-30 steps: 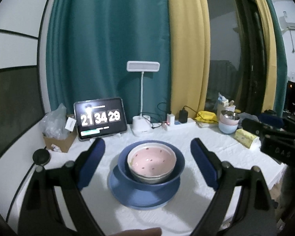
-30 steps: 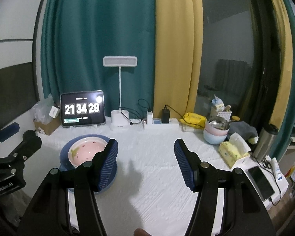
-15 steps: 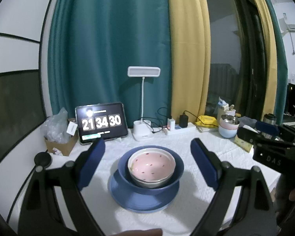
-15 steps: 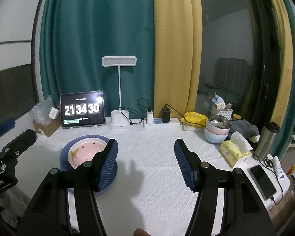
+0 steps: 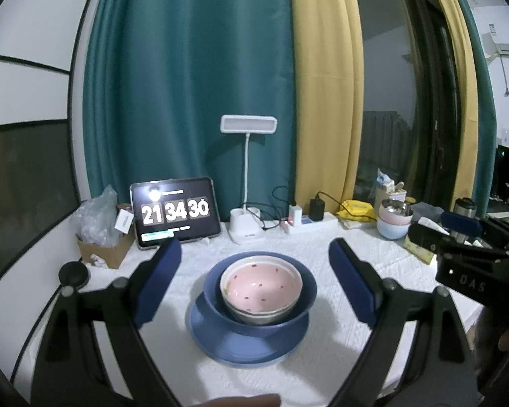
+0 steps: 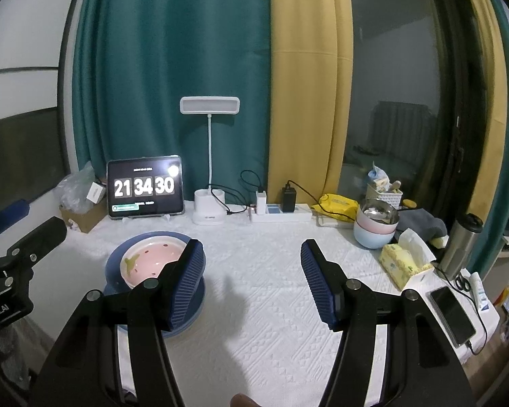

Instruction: Organize plates and bowls

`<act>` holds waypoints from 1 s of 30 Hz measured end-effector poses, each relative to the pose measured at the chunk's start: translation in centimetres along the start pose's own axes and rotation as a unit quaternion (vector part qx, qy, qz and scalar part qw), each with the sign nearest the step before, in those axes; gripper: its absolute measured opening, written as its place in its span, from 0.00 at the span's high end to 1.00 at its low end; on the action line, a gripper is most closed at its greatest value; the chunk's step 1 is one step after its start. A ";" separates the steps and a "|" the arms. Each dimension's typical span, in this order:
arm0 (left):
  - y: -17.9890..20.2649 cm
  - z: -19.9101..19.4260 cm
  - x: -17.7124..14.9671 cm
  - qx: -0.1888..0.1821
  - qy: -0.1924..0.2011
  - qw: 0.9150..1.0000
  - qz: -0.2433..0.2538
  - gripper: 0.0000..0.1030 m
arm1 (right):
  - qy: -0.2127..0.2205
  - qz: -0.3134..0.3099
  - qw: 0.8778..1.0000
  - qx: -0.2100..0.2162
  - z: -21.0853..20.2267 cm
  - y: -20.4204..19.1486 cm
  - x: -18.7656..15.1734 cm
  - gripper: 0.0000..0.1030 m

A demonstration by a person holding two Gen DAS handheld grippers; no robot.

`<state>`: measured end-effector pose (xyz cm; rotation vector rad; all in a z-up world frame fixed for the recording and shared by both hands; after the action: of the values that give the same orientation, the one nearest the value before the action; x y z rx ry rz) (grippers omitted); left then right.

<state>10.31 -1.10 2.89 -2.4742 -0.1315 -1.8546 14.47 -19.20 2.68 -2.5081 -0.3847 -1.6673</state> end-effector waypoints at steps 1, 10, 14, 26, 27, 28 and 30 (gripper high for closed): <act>0.0 0.0 0.0 0.001 0.001 1.000 0.000 0.13 | -0.001 0.001 1.000 0.000 0.0 0.0 -0.1 0.39; 0.0 0.1 0.1 0.002 -0.002 1.000 0.003 0.13 | -0.005 0.002 1.000 -0.001 -0.3 0.5 -0.3 0.39; 0.0 0.1 0.1 0.004 -0.002 1.000 0.003 0.13 | -0.005 0.002 1.000 0.000 -0.2 0.5 -0.3 0.39; 0.0 0.1 0.1 0.002 -0.001 1.000 0.003 0.13 | -0.007 0.002 1.000 0.001 -0.1 0.7 -0.4 0.39; 0.0 0.1 0.1 0.003 -0.001 1.000 0.004 0.13 | -0.007 0.002 1.000 0.001 -0.1 0.8 -0.4 0.39; 0.1 0.1 0.0 0.003 -0.001 1.000 0.003 0.13 | -0.007 0.002 1.000 0.001 -0.1 0.8 -0.4 0.39; 0.1 0.1 0.0 0.003 -0.002 1.000 0.003 0.13 | -0.007 0.002 1.000 0.001 -0.1 0.8 -0.4 0.39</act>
<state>10.42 -1.19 2.90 -2.4711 -0.1298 -1.8458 14.49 -20.01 2.41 -2.5189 -0.3821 -1.6479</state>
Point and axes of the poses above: each gripper's, at about its wrist camera, not at the fingertips, and z roughly the way its jaws point, y to its right, x to its top, the point moved 3 cm from there along z, roughly the way its jaws point, and after that the axes turned 3 degrees about x, right-handed, at the moved point
